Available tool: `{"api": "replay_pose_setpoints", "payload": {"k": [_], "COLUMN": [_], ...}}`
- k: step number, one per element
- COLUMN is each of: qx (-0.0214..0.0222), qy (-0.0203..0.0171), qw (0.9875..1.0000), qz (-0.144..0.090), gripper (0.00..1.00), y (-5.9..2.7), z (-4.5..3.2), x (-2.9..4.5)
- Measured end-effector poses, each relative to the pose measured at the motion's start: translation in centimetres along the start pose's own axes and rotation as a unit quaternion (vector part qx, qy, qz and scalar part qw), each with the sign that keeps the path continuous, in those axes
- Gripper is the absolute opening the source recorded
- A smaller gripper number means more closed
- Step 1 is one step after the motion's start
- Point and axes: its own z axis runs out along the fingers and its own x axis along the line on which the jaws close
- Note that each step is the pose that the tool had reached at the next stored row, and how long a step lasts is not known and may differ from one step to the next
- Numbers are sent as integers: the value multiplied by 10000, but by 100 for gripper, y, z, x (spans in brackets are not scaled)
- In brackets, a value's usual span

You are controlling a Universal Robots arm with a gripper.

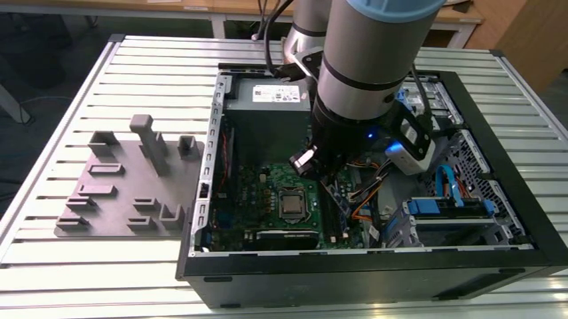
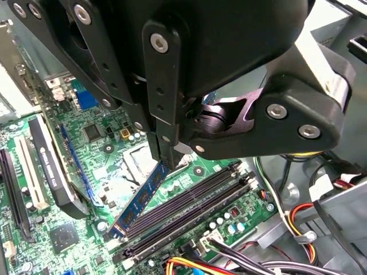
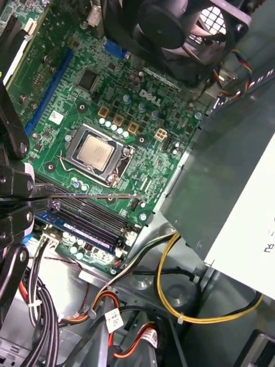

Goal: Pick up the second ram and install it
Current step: 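Insert the second ram into the second slot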

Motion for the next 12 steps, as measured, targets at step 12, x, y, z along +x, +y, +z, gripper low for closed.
{"api": "replay_pose_setpoints", "payload": {"k": [12], "qx": [25], "qy": [-27], "qw": [9993], "qz": [366], "gripper": [13], "y": [0], "z": [2], "x": [0]}}
